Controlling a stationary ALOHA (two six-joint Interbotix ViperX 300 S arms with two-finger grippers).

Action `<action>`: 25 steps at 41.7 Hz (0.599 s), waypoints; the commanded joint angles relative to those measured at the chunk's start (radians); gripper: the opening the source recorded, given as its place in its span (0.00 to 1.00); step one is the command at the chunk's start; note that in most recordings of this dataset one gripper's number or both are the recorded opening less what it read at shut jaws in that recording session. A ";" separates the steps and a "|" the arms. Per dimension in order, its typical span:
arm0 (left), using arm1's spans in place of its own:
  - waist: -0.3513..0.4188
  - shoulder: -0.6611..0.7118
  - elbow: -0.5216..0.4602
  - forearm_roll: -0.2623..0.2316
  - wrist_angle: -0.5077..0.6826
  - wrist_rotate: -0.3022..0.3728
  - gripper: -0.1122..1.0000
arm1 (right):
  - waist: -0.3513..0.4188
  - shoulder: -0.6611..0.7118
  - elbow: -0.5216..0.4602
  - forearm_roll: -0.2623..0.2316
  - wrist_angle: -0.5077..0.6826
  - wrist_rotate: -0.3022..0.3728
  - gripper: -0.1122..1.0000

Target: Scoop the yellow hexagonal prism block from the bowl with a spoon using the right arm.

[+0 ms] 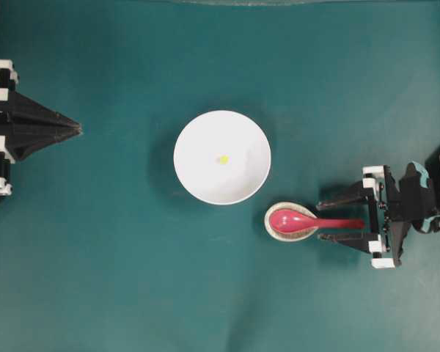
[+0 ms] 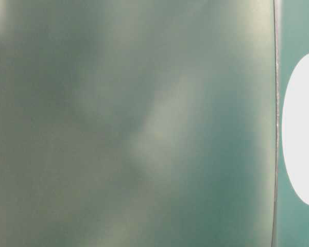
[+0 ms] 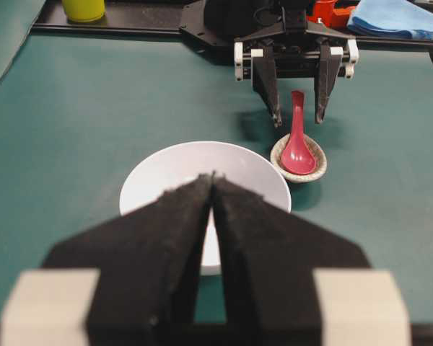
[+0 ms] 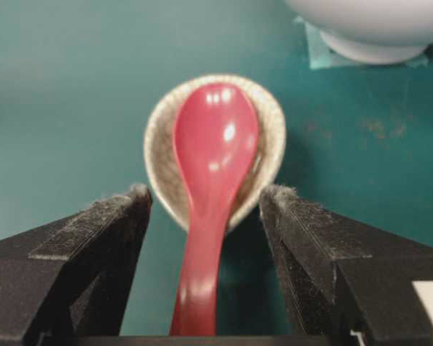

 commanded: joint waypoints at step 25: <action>0.002 0.009 -0.023 0.003 -0.006 0.000 0.18 | 0.014 -0.006 -0.012 0.041 0.071 -0.087 0.67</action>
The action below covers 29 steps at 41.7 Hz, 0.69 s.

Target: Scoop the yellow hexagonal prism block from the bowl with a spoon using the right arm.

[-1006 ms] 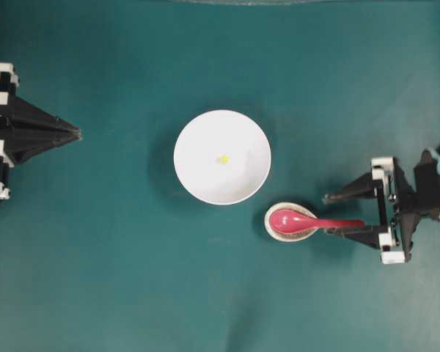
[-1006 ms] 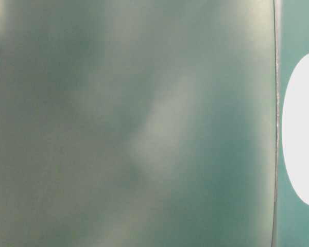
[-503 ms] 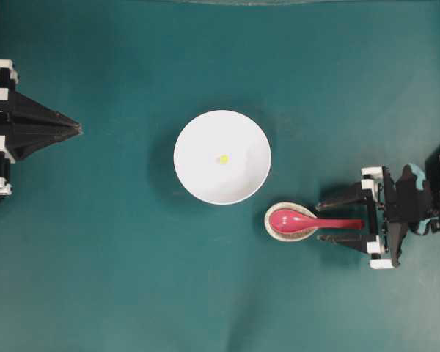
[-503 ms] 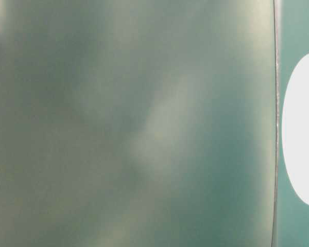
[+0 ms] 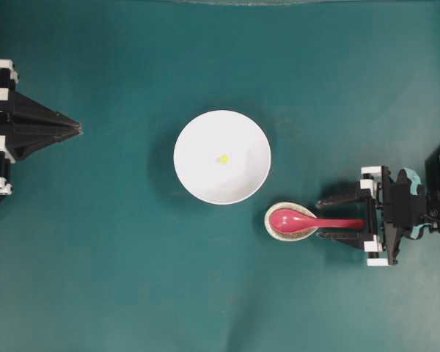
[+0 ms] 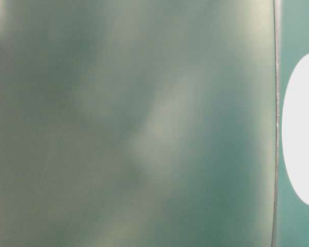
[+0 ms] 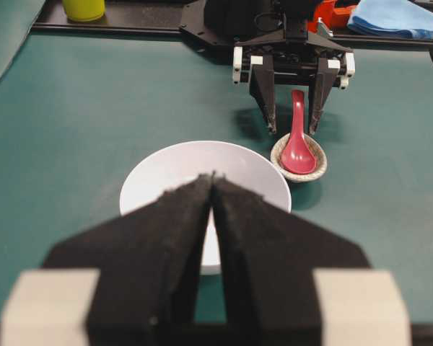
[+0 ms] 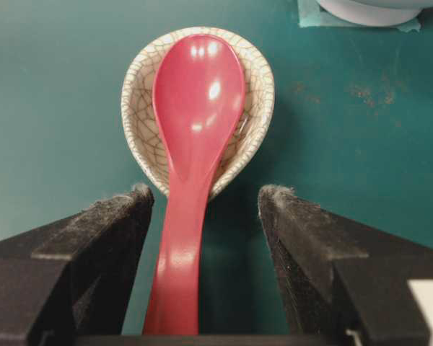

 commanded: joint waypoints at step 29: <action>0.002 0.009 -0.023 0.003 -0.006 0.000 0.18 | 0.034 -0.058 0.021 0.026 -0.008 -0.043 0.59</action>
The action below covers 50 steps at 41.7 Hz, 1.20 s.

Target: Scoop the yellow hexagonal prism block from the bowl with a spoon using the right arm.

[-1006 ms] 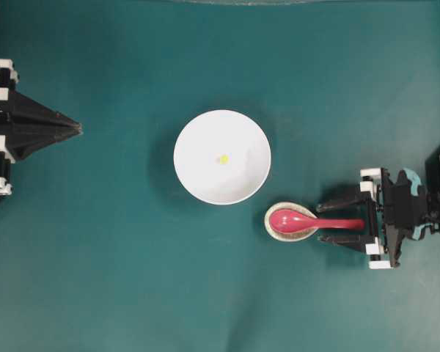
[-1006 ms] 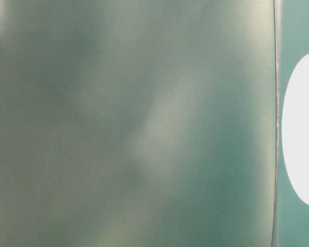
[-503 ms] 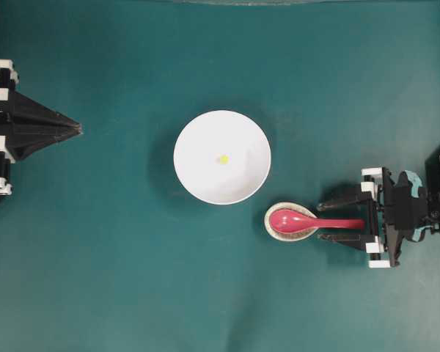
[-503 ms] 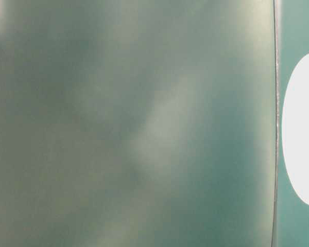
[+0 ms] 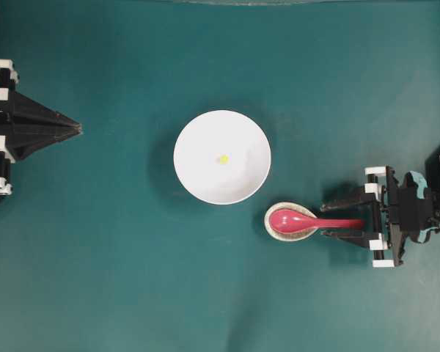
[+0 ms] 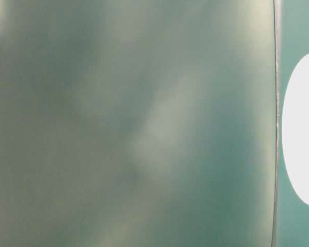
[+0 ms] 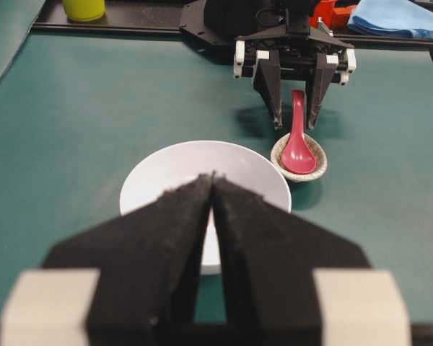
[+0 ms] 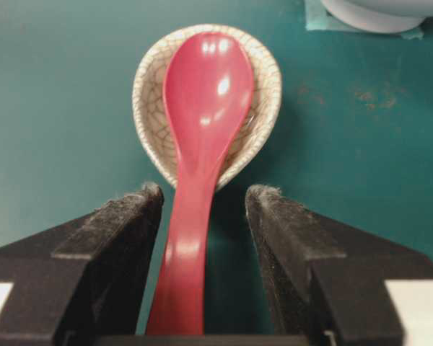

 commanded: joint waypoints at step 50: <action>0.002 0.009 -0.023 0.002 -0.006 0.000 0.18 | 0.018 -0.038 -0.002 0.000 0.000 -0.012 0.46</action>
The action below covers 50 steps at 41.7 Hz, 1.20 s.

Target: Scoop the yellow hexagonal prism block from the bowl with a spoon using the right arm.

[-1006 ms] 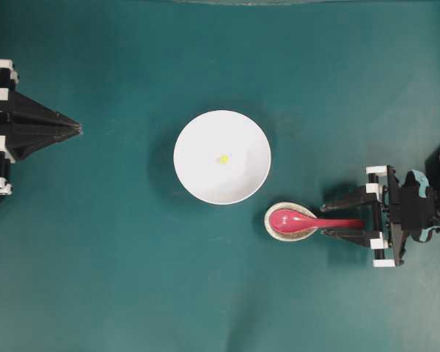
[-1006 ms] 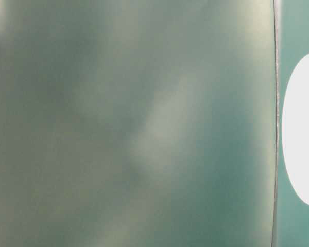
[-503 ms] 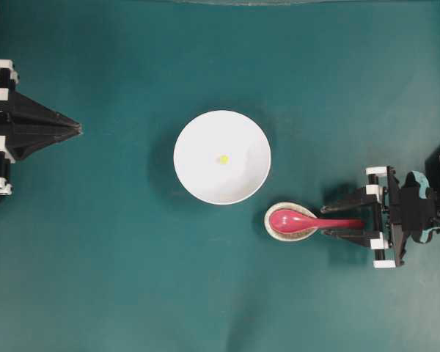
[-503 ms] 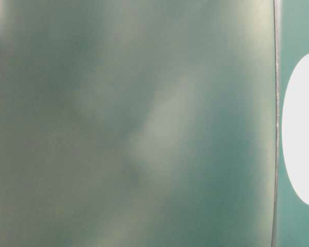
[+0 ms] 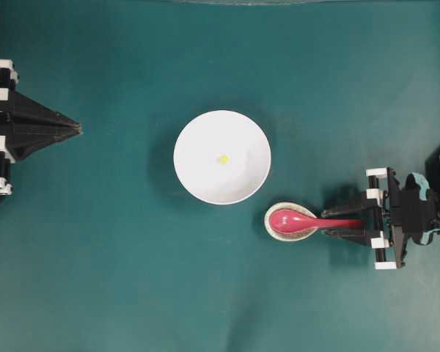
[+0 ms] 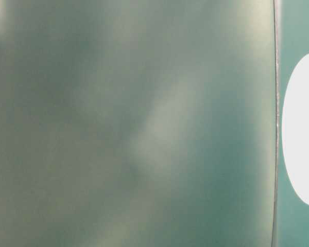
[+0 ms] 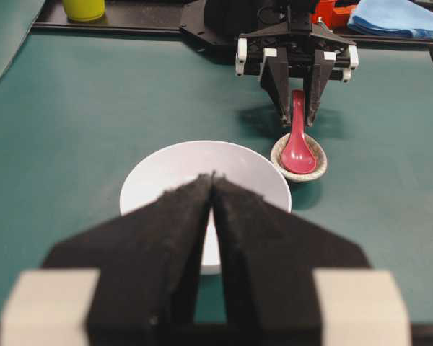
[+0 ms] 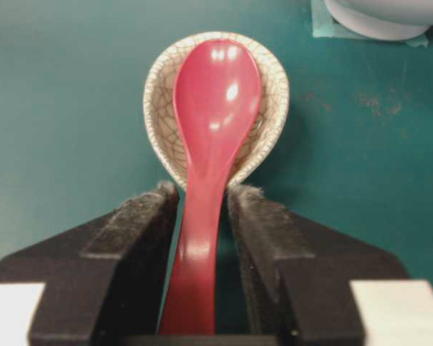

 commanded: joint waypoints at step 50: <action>0.002 0.009 -0.025 0.002 -0.034 0.006 0.18 | -0.209 -0.499 -0.063 0.000 0.405 -0.307 0.32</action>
